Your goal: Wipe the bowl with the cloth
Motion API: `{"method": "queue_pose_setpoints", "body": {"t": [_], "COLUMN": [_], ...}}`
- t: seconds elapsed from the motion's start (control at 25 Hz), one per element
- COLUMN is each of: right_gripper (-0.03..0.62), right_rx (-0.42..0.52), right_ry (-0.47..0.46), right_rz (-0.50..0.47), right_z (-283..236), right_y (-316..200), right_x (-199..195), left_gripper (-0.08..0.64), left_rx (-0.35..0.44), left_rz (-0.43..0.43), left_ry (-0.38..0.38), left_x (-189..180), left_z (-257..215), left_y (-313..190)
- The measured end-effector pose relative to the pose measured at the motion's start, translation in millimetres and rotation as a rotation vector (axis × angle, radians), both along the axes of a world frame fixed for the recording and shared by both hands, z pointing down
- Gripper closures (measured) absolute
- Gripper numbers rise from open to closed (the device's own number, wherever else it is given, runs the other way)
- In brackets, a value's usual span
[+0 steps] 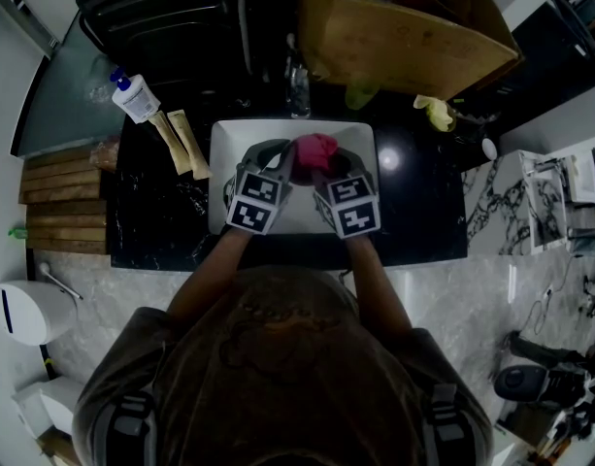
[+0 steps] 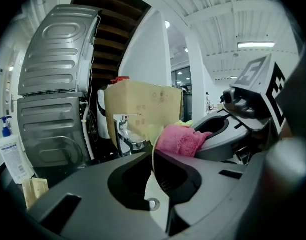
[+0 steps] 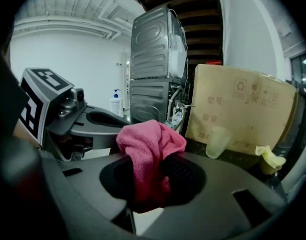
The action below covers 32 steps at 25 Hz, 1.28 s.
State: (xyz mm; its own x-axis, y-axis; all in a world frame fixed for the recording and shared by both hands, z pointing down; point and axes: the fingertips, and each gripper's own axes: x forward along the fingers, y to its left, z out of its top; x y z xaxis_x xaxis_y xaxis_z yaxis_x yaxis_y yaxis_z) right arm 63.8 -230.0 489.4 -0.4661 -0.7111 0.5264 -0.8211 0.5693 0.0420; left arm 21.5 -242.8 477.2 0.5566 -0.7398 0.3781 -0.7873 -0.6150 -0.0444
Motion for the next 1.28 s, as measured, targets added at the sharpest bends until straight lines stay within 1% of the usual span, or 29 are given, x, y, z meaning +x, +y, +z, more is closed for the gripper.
{"method": "queue_pose_setpoints", "body": {"t": [0.24,0.64,1.12,1.2,1.28], "right_gripper": [0.483,0.483,0.482,0.483,0.483], "right_rx": [-0.022,-0.089,-0.167,-0.177,-0.183], "right_ry": [0.024,0.000,-0.118,-0.158,-0.219], "right_rz": [0.017,0.004,-0.037,-0.045,-0.059], "right_z": [9.3,32.0,38.8,38.5,35.1], "right_y": [2.5,11.9,27.2,29.0,30.7], "right_x": [2.1,-2.0,-21.6,-25.6,-30.8], "left_gripper": [0.526,0.522,0.522,0.522,0.522], "left_rx": [0.023,0.029,0.020,0.016,0.011], "left_rz": [-0.020,-0.046,-0.027,-0.026,-0.031], "left_ry": [-0.007,-0.008,-0.002,0.001,0.009], "left_x": [-4.1,-7.8,-1.6,-1.4,-2.9], "left_z": [-1.8,2.2,-1.5,-0.6,0.2], "left_y": [-0.3,-3.5,0.6,1.2,0.6]}}
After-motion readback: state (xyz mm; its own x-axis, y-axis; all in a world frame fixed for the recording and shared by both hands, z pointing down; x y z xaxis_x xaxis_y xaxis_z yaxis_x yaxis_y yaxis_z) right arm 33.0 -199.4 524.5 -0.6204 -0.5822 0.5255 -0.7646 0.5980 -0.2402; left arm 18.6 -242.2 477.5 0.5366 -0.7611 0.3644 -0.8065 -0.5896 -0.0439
